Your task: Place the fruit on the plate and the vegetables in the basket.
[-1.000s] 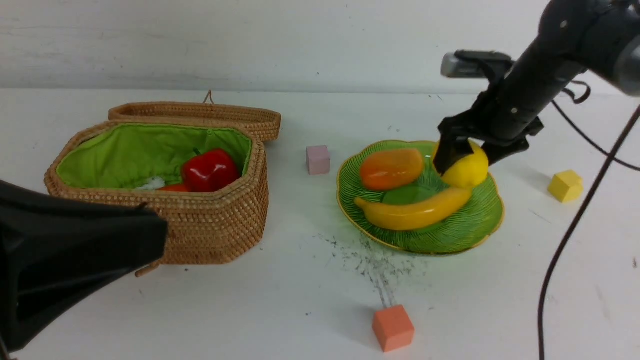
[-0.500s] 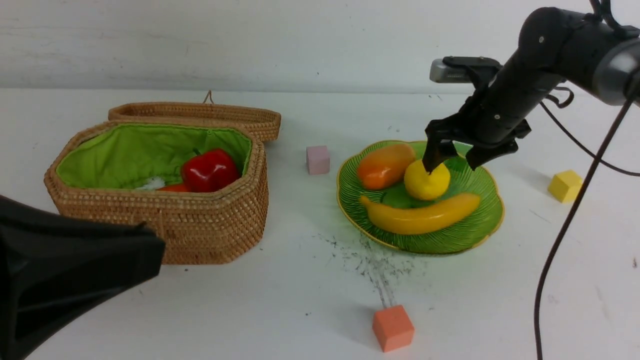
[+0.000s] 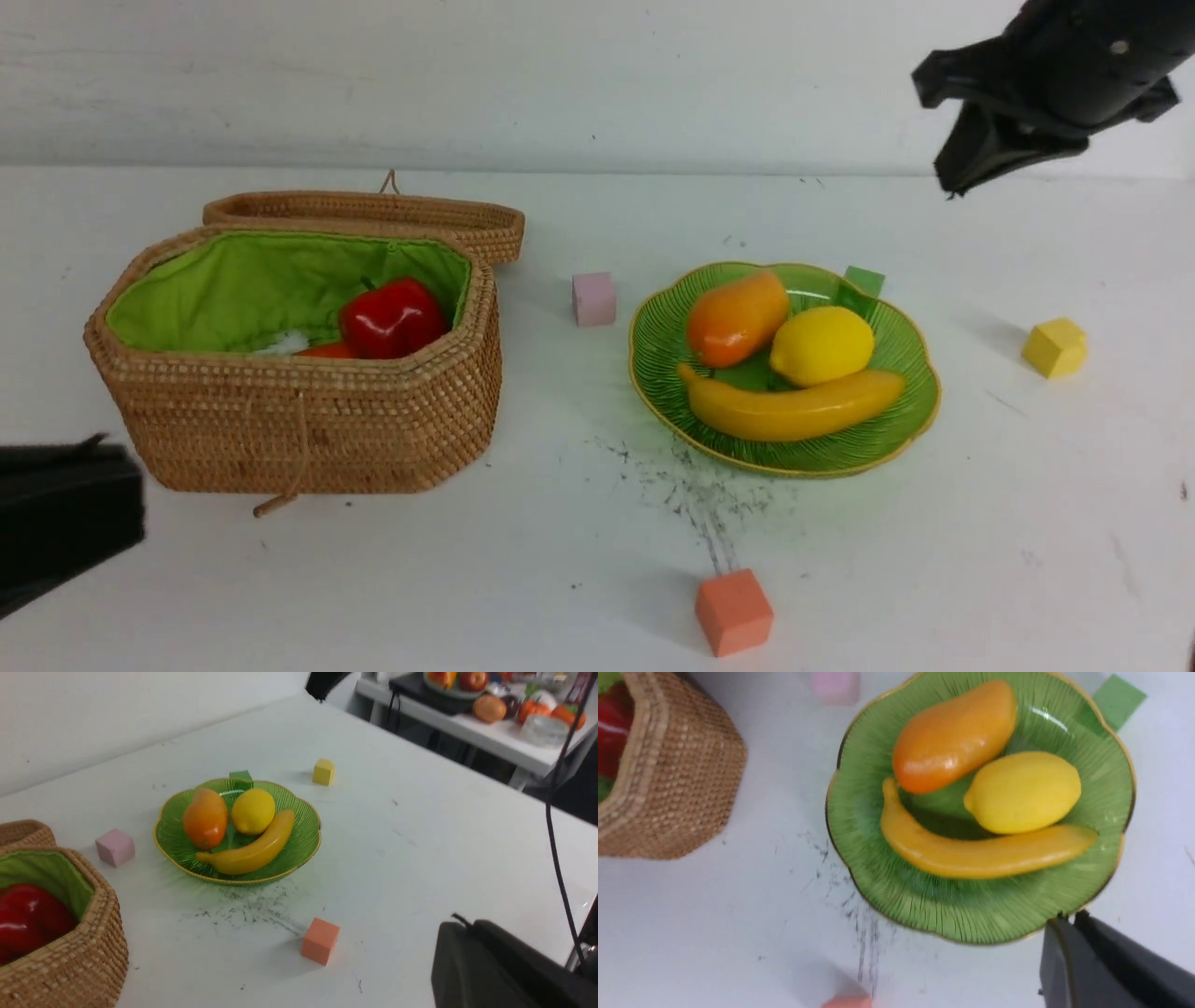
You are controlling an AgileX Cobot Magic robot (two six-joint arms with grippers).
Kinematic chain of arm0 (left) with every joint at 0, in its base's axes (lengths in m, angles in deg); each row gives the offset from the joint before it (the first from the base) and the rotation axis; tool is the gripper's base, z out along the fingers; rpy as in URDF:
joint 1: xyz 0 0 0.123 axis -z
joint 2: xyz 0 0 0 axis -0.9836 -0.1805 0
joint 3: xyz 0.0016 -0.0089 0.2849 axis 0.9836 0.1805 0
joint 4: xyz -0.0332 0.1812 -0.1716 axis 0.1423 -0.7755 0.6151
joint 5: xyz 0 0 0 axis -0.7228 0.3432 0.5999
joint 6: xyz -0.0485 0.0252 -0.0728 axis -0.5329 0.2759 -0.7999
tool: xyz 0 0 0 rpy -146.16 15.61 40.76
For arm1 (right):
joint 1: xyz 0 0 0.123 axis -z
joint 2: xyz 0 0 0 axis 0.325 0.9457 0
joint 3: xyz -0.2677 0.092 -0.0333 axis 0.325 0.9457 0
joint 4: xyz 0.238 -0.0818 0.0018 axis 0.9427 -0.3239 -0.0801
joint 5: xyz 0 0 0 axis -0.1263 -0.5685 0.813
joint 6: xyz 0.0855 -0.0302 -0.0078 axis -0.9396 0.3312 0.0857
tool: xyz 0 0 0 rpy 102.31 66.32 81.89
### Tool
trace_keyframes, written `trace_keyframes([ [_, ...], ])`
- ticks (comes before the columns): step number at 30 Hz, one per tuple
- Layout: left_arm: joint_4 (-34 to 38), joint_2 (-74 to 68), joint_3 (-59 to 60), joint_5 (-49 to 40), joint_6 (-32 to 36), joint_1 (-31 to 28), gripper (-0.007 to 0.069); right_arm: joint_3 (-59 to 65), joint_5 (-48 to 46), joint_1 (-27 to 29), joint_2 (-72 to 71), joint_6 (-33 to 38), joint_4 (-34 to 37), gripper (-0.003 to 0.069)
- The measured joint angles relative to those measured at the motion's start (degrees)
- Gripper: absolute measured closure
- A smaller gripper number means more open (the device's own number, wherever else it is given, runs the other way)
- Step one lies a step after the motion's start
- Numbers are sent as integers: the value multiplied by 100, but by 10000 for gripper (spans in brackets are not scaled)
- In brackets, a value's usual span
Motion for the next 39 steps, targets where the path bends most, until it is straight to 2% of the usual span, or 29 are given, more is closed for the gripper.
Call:
trace_keyframes([
  [7, -7, 1568, 1695, 964, -208, 0, 638, 2964, -51, 0, -2824, -255, -2, 663],
  [8, -7, 1604, 1695, 1004, -214, 0, 638, 2964, -51, 0, -2824, -255, -2, 663],
  [10, -7, 1955, 2246, 1434, -244, 0, 638, 4098, -57, 0, -3947, -478, -2, 660],
  [13, -7, 2197, 2797, 1882, -249, 0, 638, 5200, 3, 0, -5222, -792, -15, 659],
  [18, -7, 2228, 3239, 2068, -254, 0, 638, 6368, 127, 5, -6958, -1116, -171, 659],
  [22, -7, 2228, 3481, 2054, -254, 0, 638, 6728, 234, 5, -7613, -1234, -308, 657],
  [28, -7, 2228, 3750, 2026, -260, 0, 638, 6797, 569, 5, -7648, -1239, -177, 652],
  [39, -7, 2228, 3809, 1940, -265, 0, 638, 6797, 621, 5, -7650, -1239, -237, 641],
])
